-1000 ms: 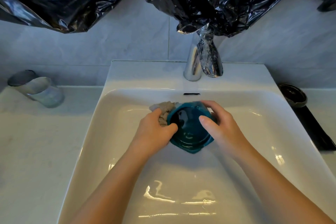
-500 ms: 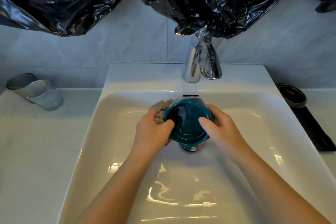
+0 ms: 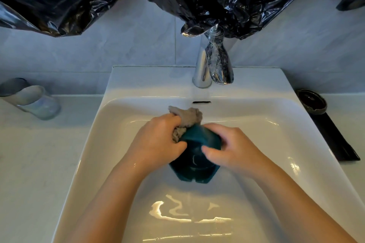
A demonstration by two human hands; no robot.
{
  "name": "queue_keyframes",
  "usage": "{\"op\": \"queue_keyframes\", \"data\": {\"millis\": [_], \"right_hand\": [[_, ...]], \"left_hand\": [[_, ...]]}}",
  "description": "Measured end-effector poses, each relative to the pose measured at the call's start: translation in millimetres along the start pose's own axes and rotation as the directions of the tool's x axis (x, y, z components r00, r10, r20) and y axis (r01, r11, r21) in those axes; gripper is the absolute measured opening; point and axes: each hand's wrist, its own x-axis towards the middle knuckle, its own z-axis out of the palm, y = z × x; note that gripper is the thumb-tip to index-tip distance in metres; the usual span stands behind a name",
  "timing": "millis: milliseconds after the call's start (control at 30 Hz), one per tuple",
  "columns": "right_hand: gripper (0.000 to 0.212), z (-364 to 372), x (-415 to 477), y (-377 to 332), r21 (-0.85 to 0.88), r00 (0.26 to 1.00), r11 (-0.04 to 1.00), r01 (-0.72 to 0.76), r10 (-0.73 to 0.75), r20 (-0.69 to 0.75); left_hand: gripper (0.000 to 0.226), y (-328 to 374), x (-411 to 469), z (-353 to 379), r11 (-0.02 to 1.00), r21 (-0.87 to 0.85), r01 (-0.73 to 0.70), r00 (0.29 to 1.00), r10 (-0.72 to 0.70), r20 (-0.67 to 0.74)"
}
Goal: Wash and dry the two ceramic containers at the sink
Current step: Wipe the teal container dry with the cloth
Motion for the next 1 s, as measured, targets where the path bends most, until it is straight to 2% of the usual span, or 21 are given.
{"op": "queue_keyframes", "data": {"millis": [67, 133, 200, 267, 300, 367, 400, 433, 467, 567, 633, 700, 767, 867, 933, 1000], "right_hand": [[0.035, 4, -1, -1, -0.138, 0.999, 0.990, 0.002, 0.004, 0.038], [0.042, 7, -1, -3, -0.113, 1.000, 0.994, 0.001, 0.001, 0.019], [0.055, 4, 0, -4, -0.064, 0.999, 0.998, -0.007, 0.005, -0.043], [0.061, 1, 1, -4, -0.044, 0.991, 0.999, -0.008, 0.002, -0.135], [0.059, 2, 2, -4, 0.016, 0.985, 1.000, -0.011, 0.014, -0.171], [0.049, 7, 2, -4, 0.199, 0.978, 0.980, -0.004, 0.045, -0.204], [0.041, 9, 2, -4, 0.251, 0.975, 0.968, 0.000, 0.056, -0.214], [0.035, 10, 2, -5, 0.264, 0.972, 0.964, 0.001, 0.061, -0.226], [0.030, 9, 2, -6, 0.254, 0.971, 0.967, -0.004, 0.065, -0.231], [0.026, 2, 0, -6, 0.189, 0.976, 0.981, -0.038, 0.077, -0.203], [0.031, -1, -1, -7, 0.144, 0.984, 0.988, -0.047, 0.070, -0.164], [0.033, -1, -2, -8, 0.075, 0.991, 0.996, -0.041, 0.050, -0.125], [0.033, 0, -3, -10, -0.048, 0.996, 0.997, -0.052, 0.049, -0.078], [0.028, 5, -5, -13, -0.339, 0.999, 0.941, -0.015, 0.030, 0.037], [0.028, 9, -5, -14, -0.362, 0.998, 0.932, 0.013, 0.012, 0.066], [0.031, 9, -5, -14, -0.357, 0.999, 0.934, 0.012, 0.006, 0.050]], "left_hand": [[0.026, 2, 1, 3, 0.989, 0.124, -0.075, 0.997, 0.070, 0.040], [0.023, 0, 0, 3, 0.993, 0.106, -0.047, 0.999, 0.048, -0.008], [0.024, -2, -1, 3, 0.999, 0.001, 0.032, 0.994, -0.032, -0.105], [0.026, -3, -1, 6, 0.967, -0.182, 0.176, 0.963, -0.208, -0.172], [0.023, -3, 0, 9, 0.913, -0.310, 0.264, 0.929, -0.328, -0.174], [0.021, -1, 1, 15, 0.721, -0.592, 0.361, 0.857, -0.507, -0.095], [0.022, 0, 2, 18, 0.635, -0.678, 0.371, 0.836, -0.546, -0.053], [0.022, 0, 3, 20, 0.593, -0.710, 0.379, 0.831, -0.556, -0.021], [0.020, 0, 3, 21, 0.612, -0.691, 0.386, 0.842, -0.539, -0.007], [0.018, 0, 2, 17, 0.849, -0.423, 0.316, 0.925, -0.375, -0.060], [0.019, -1, 2, 11, 0.926, -0.286, 0.247, 0.957, -0.279, -0.078], [0.017, -2, 1, 4, 0.965, -0.194, 0.176, 0.975, -0.197, -0.097], [0.020, -3, 0, 1, 0.997, -0.064, 0.043, 0.994, -0.049, -0.102], [0.032, -4, -1, 1, 0.982, 0.125, -0.144, 0.990, 0.141, 0.029], [0.030, -3, -1, 2, 0.976, 0.158, -0.150, 0.988, 0.141, 0.071], [0.028, -9, 0, 3, 0.993, 0.083, -0.080, 0.994, 0.074, 0.074]]}}
